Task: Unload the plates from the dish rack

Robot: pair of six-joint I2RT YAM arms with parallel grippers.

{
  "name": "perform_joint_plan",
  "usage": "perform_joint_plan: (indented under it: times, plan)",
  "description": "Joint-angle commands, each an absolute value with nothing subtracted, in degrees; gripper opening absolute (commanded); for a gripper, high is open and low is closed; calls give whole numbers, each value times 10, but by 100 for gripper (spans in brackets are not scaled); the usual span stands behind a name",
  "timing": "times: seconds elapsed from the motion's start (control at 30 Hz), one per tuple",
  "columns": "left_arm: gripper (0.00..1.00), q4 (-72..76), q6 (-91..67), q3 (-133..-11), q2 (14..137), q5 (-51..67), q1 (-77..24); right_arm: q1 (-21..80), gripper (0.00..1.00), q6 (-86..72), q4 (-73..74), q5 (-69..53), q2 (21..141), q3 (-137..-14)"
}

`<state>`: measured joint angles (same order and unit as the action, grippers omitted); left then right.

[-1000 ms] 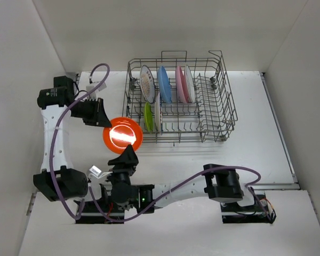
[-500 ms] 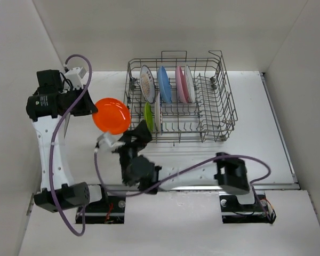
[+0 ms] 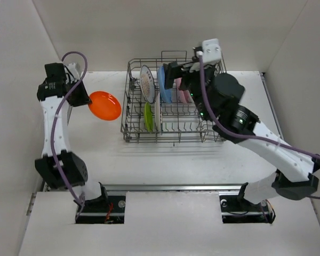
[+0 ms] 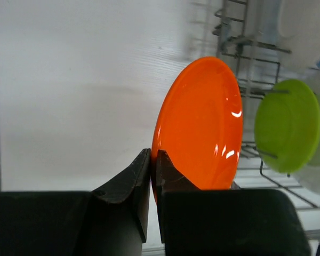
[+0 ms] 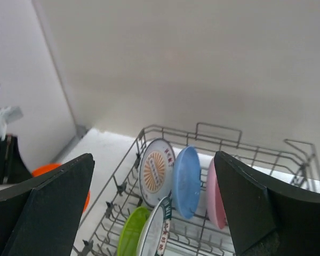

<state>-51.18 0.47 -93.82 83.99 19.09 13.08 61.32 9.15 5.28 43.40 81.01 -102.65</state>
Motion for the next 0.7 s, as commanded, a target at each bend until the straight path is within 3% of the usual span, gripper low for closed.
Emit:
perform_joint_plan:
  times: [0.0, 0.2, 0.67]
  plan:
    - [0, -433, -35, -943, 904, 215, 174, 558, 100, -6, 207, 260, 907, -1041]
    - [0, -391, -47, -986, 1053, 267, 224, 441, 96, -100, 254, 57, 950, -1083]
    - [3, -393, -11, -989, 1208, 265, 251, 430, 78, -151, 296, 38, 1034, -1041]
